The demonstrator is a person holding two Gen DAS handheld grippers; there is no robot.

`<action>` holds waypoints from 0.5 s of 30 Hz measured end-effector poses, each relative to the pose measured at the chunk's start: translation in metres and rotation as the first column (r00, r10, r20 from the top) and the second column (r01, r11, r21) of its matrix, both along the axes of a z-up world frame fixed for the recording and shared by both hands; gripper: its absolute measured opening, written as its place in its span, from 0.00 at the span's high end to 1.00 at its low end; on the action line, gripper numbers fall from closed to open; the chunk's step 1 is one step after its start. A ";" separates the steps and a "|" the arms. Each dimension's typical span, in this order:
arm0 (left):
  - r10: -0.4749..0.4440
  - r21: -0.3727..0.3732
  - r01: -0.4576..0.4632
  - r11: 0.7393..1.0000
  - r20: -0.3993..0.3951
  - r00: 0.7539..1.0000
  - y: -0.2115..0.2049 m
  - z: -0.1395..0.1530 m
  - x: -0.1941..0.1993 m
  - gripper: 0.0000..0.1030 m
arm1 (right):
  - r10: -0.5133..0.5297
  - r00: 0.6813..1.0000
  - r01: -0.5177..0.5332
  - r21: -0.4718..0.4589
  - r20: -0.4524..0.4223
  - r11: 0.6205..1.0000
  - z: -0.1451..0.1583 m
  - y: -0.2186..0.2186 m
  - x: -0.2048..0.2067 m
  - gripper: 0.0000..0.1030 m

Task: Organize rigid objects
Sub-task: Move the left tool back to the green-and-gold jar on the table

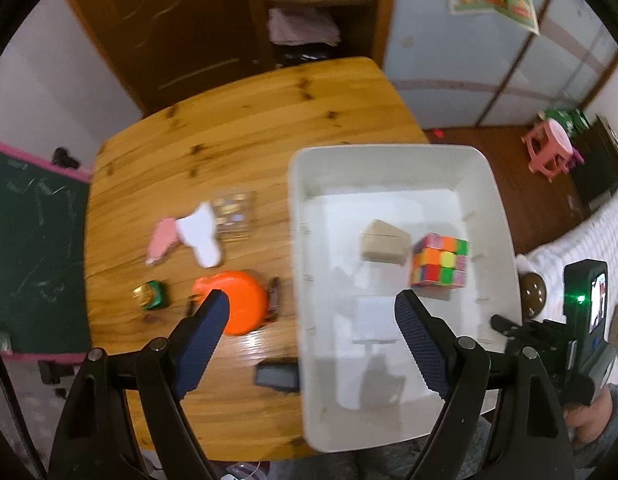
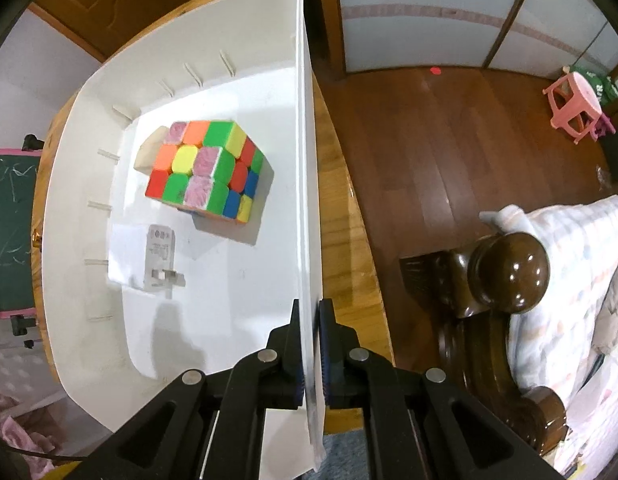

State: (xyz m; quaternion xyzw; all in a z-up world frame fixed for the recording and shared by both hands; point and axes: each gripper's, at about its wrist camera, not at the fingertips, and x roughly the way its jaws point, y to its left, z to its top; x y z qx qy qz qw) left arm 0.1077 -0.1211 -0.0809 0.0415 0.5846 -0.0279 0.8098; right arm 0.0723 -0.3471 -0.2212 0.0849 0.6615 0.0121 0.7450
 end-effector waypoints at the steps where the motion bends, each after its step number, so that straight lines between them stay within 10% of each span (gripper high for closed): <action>1: 0.018 -0.002 -0.018 1.000 0.006 1.000 0.009 0.002 -0.002 0.15 | -0.002 1.000 0.002 -0.005 0.004 1.000 0.001 0.000 0.001 0.95; 15: 0.282 0.049 -0.282 0.958 0.004 0.959 0.131 -0.017 -0.015 0.15 | -0.062 0.998 0.062 -0.008 0.012 0.998 0.003 -0.003 0.000 0.97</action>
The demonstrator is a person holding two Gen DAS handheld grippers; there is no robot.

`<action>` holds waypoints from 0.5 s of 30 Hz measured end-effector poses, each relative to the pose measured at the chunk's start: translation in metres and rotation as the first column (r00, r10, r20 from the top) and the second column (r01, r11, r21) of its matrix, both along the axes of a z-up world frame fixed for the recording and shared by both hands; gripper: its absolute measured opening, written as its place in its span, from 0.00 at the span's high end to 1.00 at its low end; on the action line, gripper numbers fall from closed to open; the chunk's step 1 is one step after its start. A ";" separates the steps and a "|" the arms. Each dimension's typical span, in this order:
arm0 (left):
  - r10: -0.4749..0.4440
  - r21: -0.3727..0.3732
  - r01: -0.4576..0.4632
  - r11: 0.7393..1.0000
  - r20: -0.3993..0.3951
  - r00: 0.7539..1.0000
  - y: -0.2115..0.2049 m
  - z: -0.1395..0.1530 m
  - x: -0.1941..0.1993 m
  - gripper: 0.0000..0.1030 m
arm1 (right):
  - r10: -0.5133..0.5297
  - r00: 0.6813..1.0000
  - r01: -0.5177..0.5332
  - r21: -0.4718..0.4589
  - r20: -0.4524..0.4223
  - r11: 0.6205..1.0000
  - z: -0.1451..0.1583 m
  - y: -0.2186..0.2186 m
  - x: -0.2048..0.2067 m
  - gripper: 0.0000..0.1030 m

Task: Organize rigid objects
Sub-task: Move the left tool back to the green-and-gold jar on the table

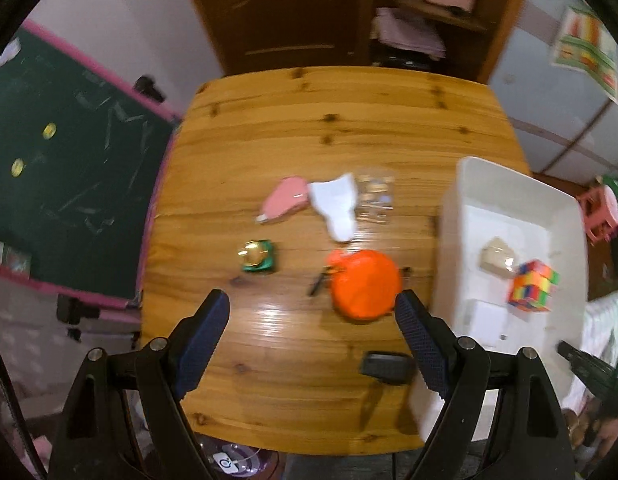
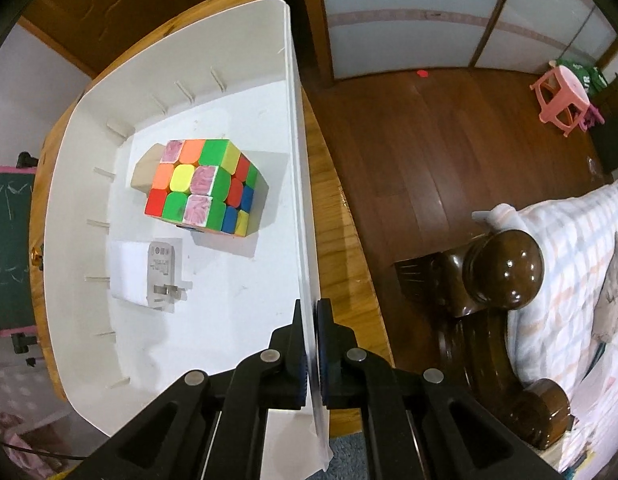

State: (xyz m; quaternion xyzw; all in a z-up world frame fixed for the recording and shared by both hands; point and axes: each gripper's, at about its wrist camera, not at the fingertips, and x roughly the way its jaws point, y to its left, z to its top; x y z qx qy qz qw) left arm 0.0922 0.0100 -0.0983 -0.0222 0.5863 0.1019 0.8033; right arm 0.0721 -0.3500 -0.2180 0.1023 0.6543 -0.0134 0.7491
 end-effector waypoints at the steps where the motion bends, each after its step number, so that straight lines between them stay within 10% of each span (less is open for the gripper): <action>1: 0.014 0.002 -0.014 1.000 -0.003 1.000 0.008 -0.003 0.000 0.15 | -0.002 1.000 0.002 -0.004 0.002 1.000 0.000 0.000 0.000 0.97; 15: 0.137 -0.131 -0.150 0.980 -0.101 0.985 0.087 -0.071 0.021 0.15 | -0.066 0.998 0.064 -0.067 -0.025 0.996 0.000 0.006 0.002 0.95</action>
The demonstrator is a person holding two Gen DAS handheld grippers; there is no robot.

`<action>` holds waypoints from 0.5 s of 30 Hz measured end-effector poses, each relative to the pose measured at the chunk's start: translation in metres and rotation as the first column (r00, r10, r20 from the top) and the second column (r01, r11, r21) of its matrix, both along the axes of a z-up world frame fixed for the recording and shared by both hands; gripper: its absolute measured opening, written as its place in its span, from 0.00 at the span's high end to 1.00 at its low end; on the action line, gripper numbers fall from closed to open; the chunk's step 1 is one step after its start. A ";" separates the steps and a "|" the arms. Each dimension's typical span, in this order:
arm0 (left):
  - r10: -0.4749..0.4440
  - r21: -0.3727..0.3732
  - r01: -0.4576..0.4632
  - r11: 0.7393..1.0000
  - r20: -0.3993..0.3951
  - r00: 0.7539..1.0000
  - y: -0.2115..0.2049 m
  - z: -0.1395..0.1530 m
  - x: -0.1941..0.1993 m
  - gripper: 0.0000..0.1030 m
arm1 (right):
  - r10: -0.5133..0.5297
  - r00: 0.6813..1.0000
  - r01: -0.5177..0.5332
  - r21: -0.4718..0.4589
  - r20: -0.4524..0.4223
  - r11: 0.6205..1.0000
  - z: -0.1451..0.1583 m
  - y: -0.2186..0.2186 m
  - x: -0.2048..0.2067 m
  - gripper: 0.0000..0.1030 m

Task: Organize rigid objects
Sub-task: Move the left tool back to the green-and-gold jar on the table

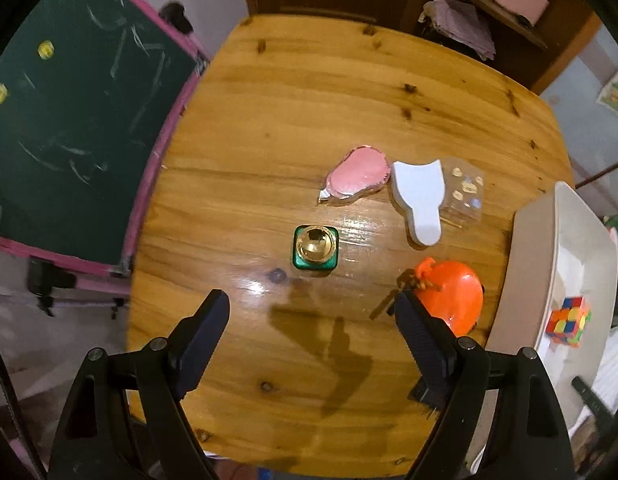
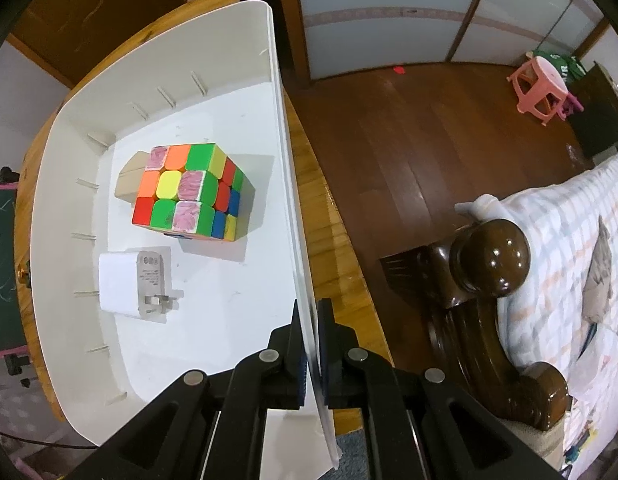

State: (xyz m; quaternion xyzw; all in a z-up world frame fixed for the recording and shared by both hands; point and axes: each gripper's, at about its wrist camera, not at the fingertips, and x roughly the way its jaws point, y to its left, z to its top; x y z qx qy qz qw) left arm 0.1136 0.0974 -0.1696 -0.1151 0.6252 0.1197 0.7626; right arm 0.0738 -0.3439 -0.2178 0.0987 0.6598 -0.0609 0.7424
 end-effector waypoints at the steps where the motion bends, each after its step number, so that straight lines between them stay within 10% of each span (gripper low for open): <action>1: 0.009 -0.022 -0.009 1.000 -0.006 1.000 0.004 -0.006 0.003 0.16 | -0.003 1.000 0.003 -0.003 -0.002 1.000 0.000 0.000 0.000 0.95; 15: 0.034 -0.138 -0.049 0.989 -0.110 0.993 0.026 -0.068 0.038 0.16 | -0.062 0.998 0.062 -0.022 -0.021 0.998 -0.001 -0.002 0.000 0.93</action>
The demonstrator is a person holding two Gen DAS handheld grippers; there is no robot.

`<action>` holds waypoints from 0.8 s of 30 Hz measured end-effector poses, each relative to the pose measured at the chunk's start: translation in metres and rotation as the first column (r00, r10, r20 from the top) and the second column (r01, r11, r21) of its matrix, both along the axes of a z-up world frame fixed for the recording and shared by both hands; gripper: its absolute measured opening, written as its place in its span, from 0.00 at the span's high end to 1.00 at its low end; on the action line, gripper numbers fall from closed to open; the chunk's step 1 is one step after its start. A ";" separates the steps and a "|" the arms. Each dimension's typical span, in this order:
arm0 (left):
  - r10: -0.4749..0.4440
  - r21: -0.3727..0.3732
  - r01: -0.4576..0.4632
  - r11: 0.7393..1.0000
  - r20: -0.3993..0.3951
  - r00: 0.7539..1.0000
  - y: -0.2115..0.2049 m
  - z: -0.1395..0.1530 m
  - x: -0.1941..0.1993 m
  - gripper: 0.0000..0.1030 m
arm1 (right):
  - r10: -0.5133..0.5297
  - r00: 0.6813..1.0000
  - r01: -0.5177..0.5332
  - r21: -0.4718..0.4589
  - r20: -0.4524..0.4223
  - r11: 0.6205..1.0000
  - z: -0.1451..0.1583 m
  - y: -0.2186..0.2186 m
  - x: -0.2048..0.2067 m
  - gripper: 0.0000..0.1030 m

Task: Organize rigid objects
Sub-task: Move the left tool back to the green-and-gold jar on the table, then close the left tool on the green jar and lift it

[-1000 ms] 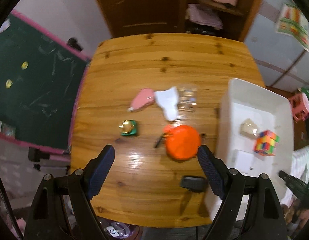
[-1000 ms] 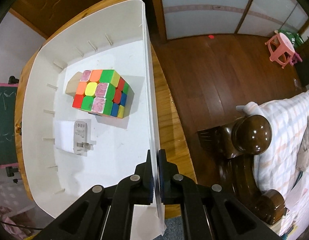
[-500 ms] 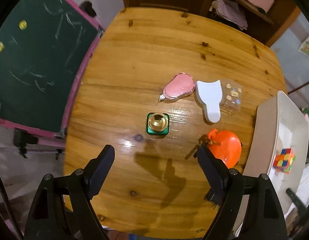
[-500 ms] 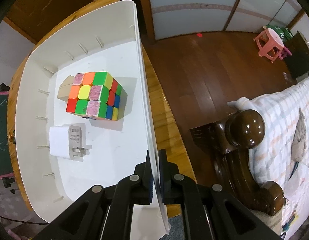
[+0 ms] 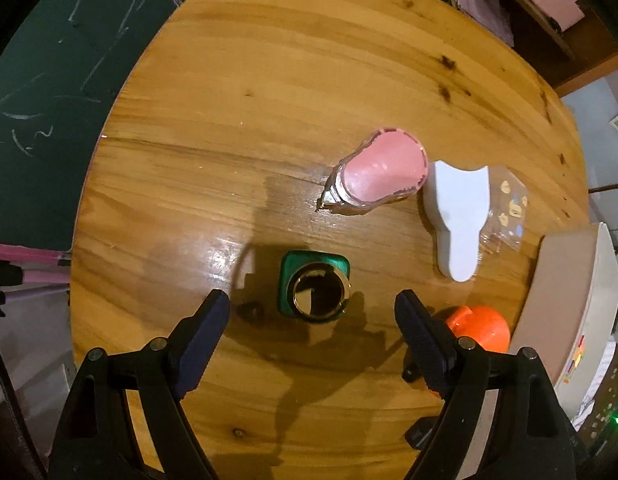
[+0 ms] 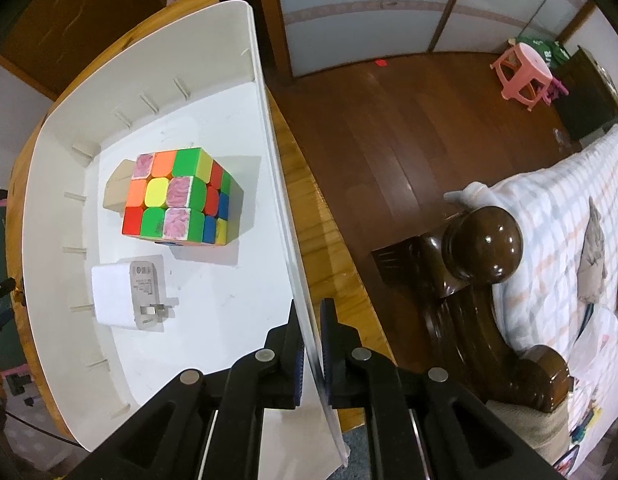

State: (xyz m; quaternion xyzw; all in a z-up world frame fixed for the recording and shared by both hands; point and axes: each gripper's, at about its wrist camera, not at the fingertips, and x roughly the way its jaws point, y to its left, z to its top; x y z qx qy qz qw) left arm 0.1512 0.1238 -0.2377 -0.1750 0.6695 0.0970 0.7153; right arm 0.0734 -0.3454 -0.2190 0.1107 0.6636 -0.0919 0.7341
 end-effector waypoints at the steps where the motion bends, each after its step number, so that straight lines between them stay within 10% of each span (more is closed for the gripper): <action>1: -0.005 0.000 0.005 1.000 -0.005 1.000 0.000 -0.003 0.001 0.16 | 0.000 1.000 0.000 -0.003 -0.001 1.000 -0.001 0.000 0.001 0.92; 15: -0.031 0.032 0.032 0.999 -0.031 0.999 -0.007 -0.023 0.008 0.16 | 0.034 0.999 -0.034 -0.046 -0.011 0.998 0.000 0.008 0.002 0.92; 24: -0.043 0.052 0.044 0.998 -0.024 0.999 -0.008 -0.024 0.008 0.56 | 0.011 1.000 -0.011 -0.025 0.007 1.000 0.001 0.004 0.000 0.91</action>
